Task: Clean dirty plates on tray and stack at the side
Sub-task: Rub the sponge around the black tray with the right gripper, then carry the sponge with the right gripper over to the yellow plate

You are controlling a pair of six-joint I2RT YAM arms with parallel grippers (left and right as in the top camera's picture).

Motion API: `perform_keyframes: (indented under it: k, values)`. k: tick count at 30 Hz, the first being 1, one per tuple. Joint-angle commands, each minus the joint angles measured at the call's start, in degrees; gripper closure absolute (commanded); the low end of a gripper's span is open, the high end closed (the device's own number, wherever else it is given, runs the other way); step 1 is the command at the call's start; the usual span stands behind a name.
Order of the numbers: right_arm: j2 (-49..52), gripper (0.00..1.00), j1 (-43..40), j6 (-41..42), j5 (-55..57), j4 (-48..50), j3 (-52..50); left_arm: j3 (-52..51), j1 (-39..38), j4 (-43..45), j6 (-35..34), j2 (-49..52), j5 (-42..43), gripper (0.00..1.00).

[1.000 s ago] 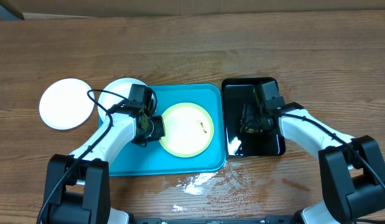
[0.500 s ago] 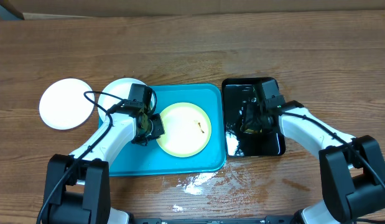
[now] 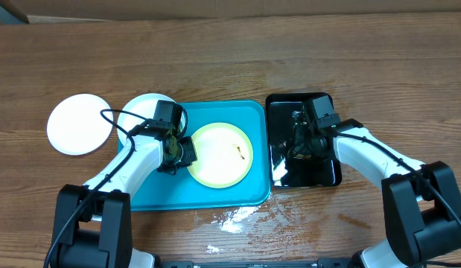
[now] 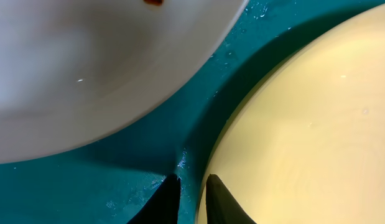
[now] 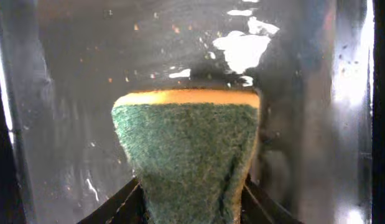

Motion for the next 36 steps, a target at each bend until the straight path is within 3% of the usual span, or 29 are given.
perform_keyframes:
  k: [1,6,10,16,31,36]
  values:
    - [-0.57,0.95,0.2,-0.02,-0.09,-2.93,4.33,1.03,-0.37,-0.22,-0.24,0.7,-1.01,0.82]
    - [-4.66,0.96,0.22,-1.92,-0.07,-13.42,14.23,1.03,-0.37,-0.17,-0.28,0.7,-0.98,0.86]
    - [-6.51,0.96,0.22,-1.88,0.04,-19.34,14.71,1.03,-0.37,-0.15,-0.31,0.7,-0.98,0.96]
    - [-6.93,0.96,0.81,2.45,5.11,-16.85,13.35,1.03,-0.39,-0.46,-0.28,0.7,-0.81,0.96]
    - [-6.45,0.96,6.97,-2.95,16.06,-12.63,13.09,1.03,-0.39,-0.15,-0.22,0.7,-0.81,0.96]
    - [-6.43,0.96,7.02,-2.6,15.93,-13.49,13.07,1.03,-0.39,0.11,5.09,0.7,-0.74,0.96]
